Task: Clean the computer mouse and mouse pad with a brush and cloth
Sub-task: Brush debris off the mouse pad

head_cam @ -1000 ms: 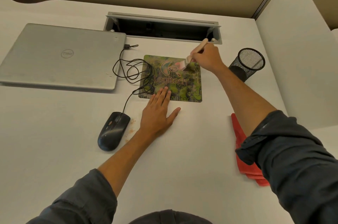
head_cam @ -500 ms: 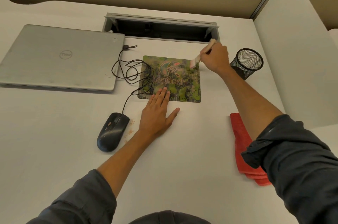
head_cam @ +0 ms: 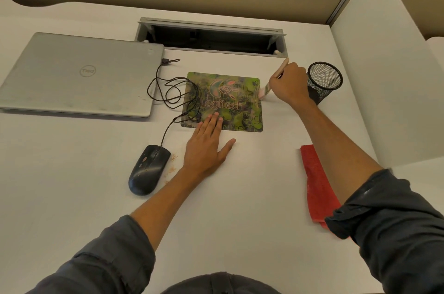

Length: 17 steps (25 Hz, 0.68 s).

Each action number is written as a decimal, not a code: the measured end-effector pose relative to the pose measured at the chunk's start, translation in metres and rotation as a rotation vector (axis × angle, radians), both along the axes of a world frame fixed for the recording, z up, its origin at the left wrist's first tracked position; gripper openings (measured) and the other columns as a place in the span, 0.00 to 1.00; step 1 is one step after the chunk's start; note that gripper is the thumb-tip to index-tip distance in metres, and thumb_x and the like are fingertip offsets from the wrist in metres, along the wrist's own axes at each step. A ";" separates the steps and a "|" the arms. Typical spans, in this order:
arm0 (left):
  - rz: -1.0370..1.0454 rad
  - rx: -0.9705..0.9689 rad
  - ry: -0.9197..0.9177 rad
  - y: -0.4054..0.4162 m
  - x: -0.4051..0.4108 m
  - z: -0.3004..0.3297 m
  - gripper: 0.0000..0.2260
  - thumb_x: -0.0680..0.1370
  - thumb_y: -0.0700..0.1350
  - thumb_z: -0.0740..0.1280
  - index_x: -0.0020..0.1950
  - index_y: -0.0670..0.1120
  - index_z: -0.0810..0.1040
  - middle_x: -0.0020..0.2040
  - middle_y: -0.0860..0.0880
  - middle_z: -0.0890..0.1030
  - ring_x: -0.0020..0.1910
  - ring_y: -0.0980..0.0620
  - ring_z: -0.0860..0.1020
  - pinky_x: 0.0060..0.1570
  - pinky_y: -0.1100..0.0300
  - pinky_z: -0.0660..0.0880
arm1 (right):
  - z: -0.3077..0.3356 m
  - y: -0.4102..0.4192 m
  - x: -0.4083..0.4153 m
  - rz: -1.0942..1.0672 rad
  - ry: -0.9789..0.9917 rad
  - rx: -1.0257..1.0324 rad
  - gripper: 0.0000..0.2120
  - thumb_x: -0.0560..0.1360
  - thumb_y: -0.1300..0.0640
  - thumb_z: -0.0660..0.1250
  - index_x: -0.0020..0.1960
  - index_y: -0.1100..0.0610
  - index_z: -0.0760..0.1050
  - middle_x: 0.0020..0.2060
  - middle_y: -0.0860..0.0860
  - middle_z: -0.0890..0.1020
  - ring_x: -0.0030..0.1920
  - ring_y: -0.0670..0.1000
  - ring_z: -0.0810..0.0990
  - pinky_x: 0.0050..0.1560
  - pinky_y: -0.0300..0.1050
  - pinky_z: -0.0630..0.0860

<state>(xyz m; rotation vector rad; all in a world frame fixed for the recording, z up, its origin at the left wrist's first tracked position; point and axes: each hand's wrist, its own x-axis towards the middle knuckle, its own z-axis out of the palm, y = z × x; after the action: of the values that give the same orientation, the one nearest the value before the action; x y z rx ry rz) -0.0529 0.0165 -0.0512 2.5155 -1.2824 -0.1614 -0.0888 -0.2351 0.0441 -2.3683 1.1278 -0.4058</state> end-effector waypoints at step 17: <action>-0.009 -0.008 -0.012 0.002 -0.001 0.002 0.32 0.80 0.62 0.51 0.77 0.43 0.55 0.78 0.47 0.56 0.77 0.51 0.51 0.75 0.57 0.44 | -0.007 0.023 -0.037 -0.004 0.002 0.106 0.09 0.73 0.59 0.66 0.42 0.66 0.80 0.36 0.58 0.81 0.39 0.56 0.80 0.34 0.47 0.73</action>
<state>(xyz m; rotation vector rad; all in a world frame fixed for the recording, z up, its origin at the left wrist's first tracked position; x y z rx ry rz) -0.0540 0.0183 -0.0496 2.5083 -1.2960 -0.1434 -0.1262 -0.2118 0.0370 -2.2754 1.1275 -0.3369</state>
